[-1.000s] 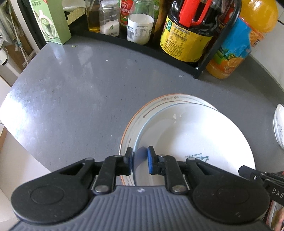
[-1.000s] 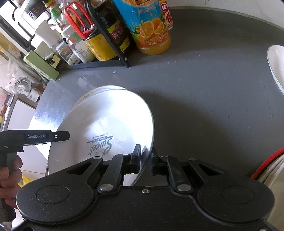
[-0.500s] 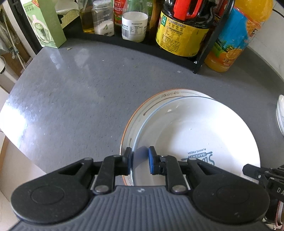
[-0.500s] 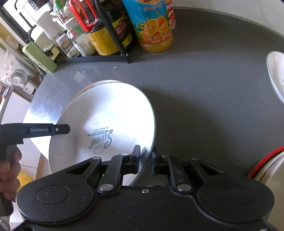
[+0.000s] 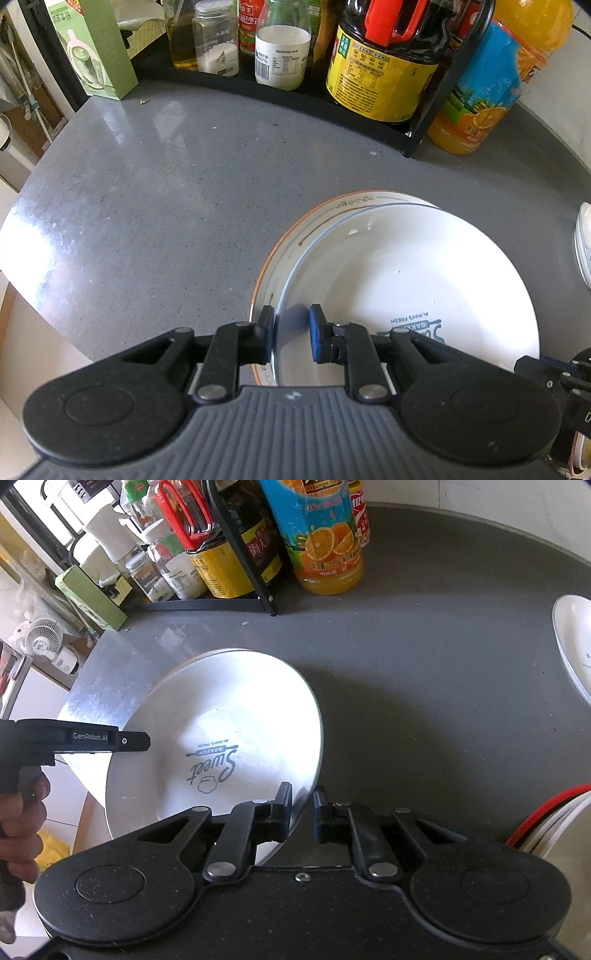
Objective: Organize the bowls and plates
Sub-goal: 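Lower the 'Sweet' plate onto the flower-patterned plate and open both grippers, then move both grippers toward the white plate printed 'BAKERY'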
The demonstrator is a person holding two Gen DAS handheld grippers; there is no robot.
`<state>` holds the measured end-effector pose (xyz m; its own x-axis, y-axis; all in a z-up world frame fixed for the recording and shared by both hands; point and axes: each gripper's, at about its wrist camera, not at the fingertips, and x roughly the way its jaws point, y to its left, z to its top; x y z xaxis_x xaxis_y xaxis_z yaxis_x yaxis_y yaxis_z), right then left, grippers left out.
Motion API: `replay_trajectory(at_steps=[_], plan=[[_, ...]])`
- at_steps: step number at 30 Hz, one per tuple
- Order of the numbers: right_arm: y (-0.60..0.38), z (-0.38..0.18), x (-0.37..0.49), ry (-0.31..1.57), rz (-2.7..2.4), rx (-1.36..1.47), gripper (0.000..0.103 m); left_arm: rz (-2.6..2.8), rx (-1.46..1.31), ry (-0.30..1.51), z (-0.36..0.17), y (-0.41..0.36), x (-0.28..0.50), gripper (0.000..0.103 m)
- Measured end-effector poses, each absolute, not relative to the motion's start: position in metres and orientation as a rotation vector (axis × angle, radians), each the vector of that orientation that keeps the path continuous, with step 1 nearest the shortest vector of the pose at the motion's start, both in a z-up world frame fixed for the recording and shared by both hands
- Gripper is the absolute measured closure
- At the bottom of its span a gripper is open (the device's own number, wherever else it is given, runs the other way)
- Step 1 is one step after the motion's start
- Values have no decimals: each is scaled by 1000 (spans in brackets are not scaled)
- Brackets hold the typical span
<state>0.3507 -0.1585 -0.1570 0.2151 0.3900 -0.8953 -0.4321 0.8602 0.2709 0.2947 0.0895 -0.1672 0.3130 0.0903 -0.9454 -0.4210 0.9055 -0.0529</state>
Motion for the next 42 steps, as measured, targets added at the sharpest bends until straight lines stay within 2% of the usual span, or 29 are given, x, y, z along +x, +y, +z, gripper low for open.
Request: replay_trajectory(at_steps=[8, 14, 16, 18, 20, 21, 30, 34, 38, 42], plan=[[-151, -157, 351, 1227, 564, -73, 91, 345, -348, 1221, -164, 94, 297, 85], [-141, -155, 350, 1210, 566, -132, 92, 333, -344, 1216, -160, 93, 293, 78], [-142, -156, 351, 1212, 565, -126, 92, 350, -320, 1195, -153, 92, 291, 75], [-142, -157, 352, 1217, 561, -123, 92, 345, -295, 1164, -145, 91, 290, 61], [-140, -158, 353, 1225, 551, -112, 91, 342, -270, 1146, -143, 91, 291, 51], [-140, -159, 354, 1231, 545, -108, 91, 348, -253, 1147, -144, 91, 292, 50], [-146, -167, 358, 1248, 484, -105, 60, 404, -234, 1199, -170, 106, 297, 48], [-152, -173, 363, 1269, 482, -47, 58, 381, -235, 1191, -172, 110, 296, 47], [-152, -173, 365, 1285, 467, -26, 58, 379, -235, 1186, -175, 113, 298, 42], [-164, -158, 365, 1250, 491, 31, 57, 403, -193, 1205, -172, 108, 303, 42]])
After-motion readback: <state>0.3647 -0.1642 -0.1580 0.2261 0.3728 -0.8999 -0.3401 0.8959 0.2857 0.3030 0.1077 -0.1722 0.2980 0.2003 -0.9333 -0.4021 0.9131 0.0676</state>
